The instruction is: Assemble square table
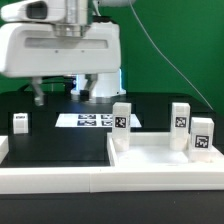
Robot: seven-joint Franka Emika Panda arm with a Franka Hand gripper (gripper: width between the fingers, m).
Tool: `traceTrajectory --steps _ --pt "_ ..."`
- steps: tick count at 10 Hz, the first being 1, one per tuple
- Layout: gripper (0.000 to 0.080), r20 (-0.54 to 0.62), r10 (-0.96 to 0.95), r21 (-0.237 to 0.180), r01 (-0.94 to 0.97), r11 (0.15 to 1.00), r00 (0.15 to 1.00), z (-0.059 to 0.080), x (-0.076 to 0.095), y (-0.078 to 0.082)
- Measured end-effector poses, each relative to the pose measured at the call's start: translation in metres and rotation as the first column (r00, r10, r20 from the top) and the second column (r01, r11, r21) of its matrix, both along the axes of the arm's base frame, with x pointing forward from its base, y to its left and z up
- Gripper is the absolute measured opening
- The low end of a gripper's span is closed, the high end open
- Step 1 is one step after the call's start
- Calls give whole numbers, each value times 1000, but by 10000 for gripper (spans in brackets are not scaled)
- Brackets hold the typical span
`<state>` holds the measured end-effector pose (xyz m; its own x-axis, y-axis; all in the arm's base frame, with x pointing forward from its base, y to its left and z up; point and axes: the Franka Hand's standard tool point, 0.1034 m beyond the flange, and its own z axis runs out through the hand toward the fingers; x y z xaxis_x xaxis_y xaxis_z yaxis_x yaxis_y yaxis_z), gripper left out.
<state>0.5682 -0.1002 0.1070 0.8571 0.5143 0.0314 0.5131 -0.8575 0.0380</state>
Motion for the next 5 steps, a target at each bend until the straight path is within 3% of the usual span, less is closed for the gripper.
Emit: traceTrajectory --steps 1,3,5 --pt "649 -2 1 3 -1 1000 1000 -1 1 7" --pt "649 -5 -1 3 1 1000 1000 -2 -2 6" --pt "649 -18 -8 9 8 1000 1000 -5 -19 4"
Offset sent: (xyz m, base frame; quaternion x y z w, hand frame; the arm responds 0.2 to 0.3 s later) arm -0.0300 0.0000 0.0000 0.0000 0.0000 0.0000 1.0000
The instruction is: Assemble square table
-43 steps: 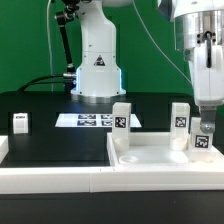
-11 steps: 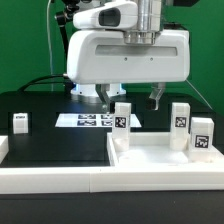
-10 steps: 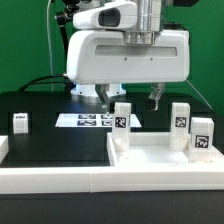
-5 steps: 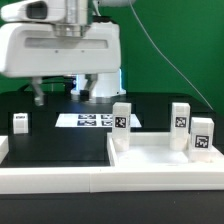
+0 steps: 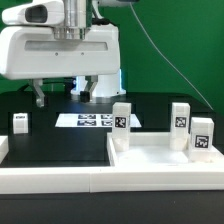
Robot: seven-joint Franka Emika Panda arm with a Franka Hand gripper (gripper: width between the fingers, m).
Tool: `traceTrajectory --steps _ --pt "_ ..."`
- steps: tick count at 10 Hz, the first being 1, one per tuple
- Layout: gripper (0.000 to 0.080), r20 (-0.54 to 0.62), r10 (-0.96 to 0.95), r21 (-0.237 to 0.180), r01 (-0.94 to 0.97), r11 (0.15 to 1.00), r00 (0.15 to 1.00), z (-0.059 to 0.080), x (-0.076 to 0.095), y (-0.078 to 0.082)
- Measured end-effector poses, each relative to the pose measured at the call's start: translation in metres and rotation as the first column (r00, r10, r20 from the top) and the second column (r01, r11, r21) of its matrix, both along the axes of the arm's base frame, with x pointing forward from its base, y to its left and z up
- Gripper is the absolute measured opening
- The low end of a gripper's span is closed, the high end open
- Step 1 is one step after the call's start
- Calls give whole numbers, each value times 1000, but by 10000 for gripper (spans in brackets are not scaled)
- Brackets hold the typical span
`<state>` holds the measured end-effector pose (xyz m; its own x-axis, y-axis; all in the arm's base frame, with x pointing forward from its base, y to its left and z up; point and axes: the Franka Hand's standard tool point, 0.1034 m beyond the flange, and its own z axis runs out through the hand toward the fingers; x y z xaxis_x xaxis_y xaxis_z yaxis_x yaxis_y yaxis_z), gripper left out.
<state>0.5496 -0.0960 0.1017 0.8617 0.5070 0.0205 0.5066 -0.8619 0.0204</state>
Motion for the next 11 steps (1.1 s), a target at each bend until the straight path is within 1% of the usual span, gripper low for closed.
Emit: traceTrajectory --steps 1,2,4,5,9,10,11 --pt "649 -15 -16 4 16 1000 1000 -1 -16 -8" --pt "649 -18 -19 2 19 1000 1000 -8 -37 -15" --pt "649 -23 -20 -6 19 1000 1000 -26 -88 -25" --pt "649 -29 -9 -7 9 1000 1000 -30 -96 -30" --pt "649 -61 -22 5 22 1000 998 -36 -122 -28" --pt "649 -66 -72 1 73 997 995 -39 -130 -34" --pt "649 -68 -129 -10 129 992 989 -43 -141 -40"
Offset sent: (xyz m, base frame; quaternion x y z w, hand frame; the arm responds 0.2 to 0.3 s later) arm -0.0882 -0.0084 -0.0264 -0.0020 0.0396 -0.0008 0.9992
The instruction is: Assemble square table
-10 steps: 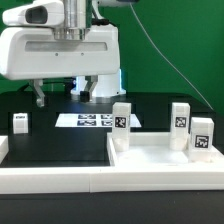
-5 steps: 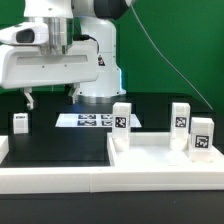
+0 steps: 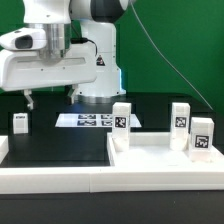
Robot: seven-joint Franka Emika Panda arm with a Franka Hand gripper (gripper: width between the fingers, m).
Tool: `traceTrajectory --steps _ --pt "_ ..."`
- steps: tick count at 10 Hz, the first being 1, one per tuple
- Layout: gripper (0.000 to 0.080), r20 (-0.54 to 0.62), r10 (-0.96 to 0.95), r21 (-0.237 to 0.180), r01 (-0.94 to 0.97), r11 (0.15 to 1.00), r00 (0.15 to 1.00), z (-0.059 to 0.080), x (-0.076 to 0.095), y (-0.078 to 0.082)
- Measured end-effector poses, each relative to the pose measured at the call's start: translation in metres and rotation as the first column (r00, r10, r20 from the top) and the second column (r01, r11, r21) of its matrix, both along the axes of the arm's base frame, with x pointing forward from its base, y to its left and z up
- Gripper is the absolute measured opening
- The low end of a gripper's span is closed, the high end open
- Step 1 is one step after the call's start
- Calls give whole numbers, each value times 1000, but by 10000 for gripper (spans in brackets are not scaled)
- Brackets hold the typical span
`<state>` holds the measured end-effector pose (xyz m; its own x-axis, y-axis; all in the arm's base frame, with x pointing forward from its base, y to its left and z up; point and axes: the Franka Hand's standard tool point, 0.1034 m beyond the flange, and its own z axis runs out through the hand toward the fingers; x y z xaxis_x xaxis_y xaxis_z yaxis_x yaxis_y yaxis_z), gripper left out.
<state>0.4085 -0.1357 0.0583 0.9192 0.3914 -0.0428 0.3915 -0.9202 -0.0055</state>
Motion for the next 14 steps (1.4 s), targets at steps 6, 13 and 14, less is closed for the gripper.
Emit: traceTrajectory --steps 6,13,14 --pt "649 -32 4 -3 -5 1000 999 -10 -18 -20" --pt "649 -295 -4 -60 -14 998 955 -19 6 -43" --pt "649 -335 7 -63 -30 998 942 -16 15 -47"
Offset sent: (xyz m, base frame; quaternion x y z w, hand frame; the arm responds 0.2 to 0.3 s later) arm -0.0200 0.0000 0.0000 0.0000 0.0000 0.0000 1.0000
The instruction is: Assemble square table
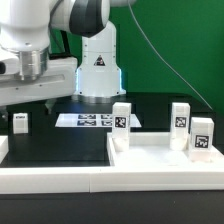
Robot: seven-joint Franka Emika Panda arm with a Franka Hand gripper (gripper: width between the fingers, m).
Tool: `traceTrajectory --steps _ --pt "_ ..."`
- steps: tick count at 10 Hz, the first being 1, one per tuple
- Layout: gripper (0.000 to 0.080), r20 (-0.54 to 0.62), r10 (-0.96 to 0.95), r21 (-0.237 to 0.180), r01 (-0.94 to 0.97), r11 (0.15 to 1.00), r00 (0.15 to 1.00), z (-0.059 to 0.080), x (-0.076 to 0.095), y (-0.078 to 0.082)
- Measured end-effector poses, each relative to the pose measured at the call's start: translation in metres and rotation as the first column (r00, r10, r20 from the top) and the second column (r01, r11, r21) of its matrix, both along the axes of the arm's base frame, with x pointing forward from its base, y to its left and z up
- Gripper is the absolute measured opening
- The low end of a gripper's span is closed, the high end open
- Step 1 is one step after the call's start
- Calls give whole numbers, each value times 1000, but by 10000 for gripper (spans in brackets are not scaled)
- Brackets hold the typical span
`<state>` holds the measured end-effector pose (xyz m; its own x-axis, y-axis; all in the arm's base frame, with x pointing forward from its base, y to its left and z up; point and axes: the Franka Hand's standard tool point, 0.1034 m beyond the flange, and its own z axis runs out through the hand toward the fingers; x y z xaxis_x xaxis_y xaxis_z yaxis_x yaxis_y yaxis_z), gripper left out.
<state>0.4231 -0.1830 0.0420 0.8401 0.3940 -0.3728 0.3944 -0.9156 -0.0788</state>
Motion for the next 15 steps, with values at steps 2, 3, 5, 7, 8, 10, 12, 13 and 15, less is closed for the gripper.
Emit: traceTrajectory --steps 2,3,5,7,8,10,12,13,15 --pt "649 -94 -6 -21 4 1000 996 -5 -6 10" --pt "649 -133 -65 -87 53 995 989 -9 -9 9" --pt "649 -227 -79 -133 49 990 971 -14 -12 9" --pt "649 -336 -96 -160 44 986 937 -17 -16 13" --pt "649 -365 -138 -236 52 970 921 -22 -20 5" --pt "649 -456 -147 -270 21 963 877 -24 -28 -3" --pt "649 -510 -139 -294 -20 956 849 -27 -29 -6" --pt "649 -513 -137 -294 -23 955 847 -30 -28 -5" --pt "649 -516 -125 -275 -26 961 847 -33 -32 -16"
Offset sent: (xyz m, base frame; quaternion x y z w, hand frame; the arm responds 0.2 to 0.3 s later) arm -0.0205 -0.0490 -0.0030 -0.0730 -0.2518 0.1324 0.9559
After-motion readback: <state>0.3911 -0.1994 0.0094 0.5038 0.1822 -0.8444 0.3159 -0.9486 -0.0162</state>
